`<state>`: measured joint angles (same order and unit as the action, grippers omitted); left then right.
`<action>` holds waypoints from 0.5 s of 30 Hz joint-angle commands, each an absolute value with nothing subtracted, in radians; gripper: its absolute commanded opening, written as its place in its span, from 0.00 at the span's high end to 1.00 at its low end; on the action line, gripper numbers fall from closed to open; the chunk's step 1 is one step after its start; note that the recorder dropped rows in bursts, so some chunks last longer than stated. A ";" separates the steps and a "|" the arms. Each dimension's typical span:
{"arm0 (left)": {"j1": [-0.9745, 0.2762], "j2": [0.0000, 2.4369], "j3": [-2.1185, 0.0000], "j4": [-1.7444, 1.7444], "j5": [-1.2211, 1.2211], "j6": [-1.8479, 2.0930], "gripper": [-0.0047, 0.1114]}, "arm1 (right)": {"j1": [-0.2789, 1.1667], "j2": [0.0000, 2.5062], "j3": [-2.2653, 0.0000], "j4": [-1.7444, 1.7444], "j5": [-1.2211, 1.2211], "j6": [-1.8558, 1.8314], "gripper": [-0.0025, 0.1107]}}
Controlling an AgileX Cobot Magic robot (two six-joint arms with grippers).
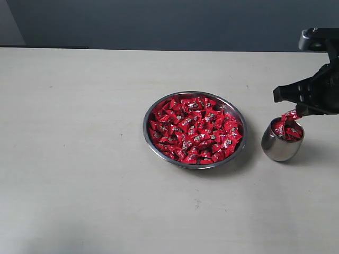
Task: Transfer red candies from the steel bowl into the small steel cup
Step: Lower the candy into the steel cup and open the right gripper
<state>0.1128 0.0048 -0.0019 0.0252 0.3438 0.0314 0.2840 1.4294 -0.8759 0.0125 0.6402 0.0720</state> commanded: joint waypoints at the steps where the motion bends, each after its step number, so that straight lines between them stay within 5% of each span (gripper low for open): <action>1: 0.108 0.000 0.000 0.027 0.334 0.029 0.96 | 0.280 1.510 -0.872 0.020 0.613 0.074 0.99; 15: 0.108 0.000 0.000 0.027 0.334 0.029 0.96 | 0.280 1.569 -0.872 0.033 0.571 0.074 0.99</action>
<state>0.1128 0.0048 -0.0019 0.0252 0.3438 0.0314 0.2840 1.5683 -0.8737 0.0324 0.5787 0.0720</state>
